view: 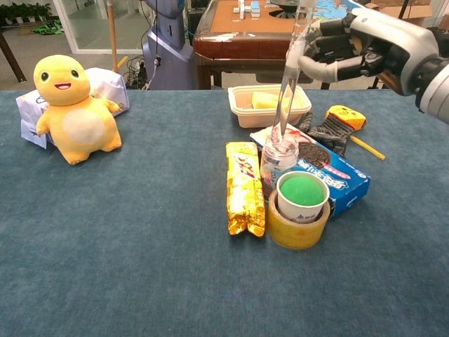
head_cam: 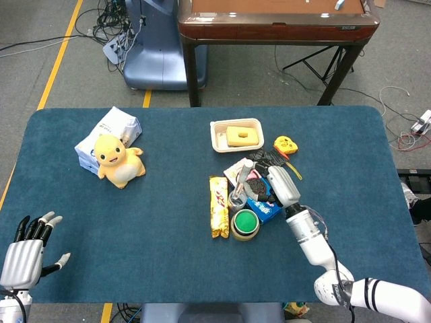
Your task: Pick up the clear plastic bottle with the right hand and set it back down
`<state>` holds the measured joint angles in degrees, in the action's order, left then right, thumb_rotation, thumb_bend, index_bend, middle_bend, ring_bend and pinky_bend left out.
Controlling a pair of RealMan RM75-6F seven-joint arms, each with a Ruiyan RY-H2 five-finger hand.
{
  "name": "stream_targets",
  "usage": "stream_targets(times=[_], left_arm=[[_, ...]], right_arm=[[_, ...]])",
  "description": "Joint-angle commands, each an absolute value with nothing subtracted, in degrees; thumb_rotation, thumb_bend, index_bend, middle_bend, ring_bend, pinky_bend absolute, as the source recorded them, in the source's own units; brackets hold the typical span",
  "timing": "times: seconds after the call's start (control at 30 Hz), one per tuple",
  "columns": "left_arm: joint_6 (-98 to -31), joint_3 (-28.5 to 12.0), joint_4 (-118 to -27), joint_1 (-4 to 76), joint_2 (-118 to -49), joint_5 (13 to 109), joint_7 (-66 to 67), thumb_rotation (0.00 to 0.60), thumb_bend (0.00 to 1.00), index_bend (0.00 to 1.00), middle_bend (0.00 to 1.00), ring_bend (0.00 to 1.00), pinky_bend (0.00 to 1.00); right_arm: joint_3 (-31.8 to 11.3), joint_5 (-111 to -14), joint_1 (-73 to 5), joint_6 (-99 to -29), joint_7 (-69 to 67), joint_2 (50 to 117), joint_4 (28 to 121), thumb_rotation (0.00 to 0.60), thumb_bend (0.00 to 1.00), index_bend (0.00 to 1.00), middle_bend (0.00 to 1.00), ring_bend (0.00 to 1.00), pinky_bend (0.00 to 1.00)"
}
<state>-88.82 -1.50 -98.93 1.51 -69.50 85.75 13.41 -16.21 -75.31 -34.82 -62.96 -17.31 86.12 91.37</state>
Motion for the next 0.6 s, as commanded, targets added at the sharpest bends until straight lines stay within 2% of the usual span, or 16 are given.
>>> stream_targets(times=[0.03, 0.6], left_arm=[[-88.81, -1.4, -99.03, 1.5, -69.47, 85.94, 13.4, 0.6, 0.2, 0.19, 0.12, 0.12, 0.0], [-89.19, -1.18, -99.18, 1.04, -69.44, 86.15, 13.62, 0.6, 0.2, 0.19, 0.12, 0.12, 0.0]], right_arm=[[-15.78, -75.36, -35.49, -62.41, -17.18, 87.53, 90.15, 0.6, 0.59, 0.67, 0.47, 0.32, 0.19], [-11.71, -78.08, -35.21, -62.42, -19.58, 93.27, 79.83, 0.6, 0.58, 0.67, 0.46, 0.32, 0.19]])
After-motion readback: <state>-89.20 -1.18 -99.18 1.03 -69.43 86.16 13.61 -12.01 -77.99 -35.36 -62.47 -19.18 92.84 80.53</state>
